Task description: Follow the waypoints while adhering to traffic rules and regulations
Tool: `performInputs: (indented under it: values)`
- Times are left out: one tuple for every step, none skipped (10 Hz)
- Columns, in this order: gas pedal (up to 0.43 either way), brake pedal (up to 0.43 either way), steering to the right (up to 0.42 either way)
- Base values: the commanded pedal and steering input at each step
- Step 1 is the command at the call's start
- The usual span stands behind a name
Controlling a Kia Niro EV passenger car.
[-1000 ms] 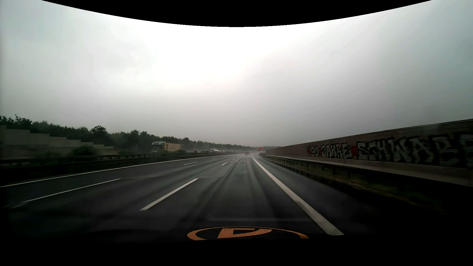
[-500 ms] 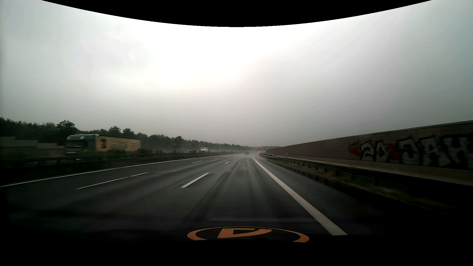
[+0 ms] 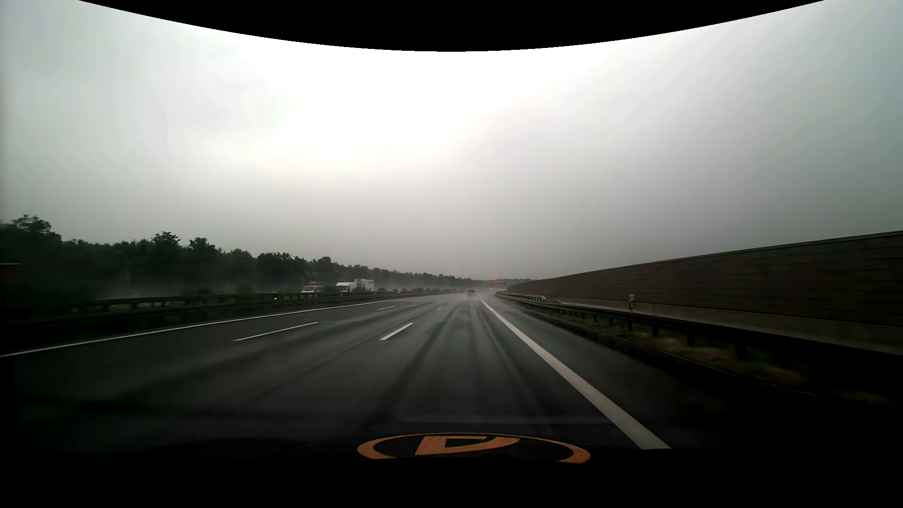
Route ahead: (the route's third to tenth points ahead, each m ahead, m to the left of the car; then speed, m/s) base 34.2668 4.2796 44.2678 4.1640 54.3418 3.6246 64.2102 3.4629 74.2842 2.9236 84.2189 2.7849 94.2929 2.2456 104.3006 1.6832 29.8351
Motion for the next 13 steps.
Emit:
performInputs:
  values:
    - [0.248,0.0,0.002]
    - [0.248,0.0,0.002]
    - [0.248,0.0,0.002]
    - [0.248,0.0,0.002]
    - [0.248,0.0,0.002]
    - [0.248,0.0,0.002]
    - [0.248,0.0,0.002]
    - [0.248,0.0,0.002]
    - [0.248,0.0,0.002]
    - [0.26,0.0,0.003]
    - [0.26,0.0,0.002]
    - [0.26,0.0,0.002]
    - [0.26,0.0,0.002]
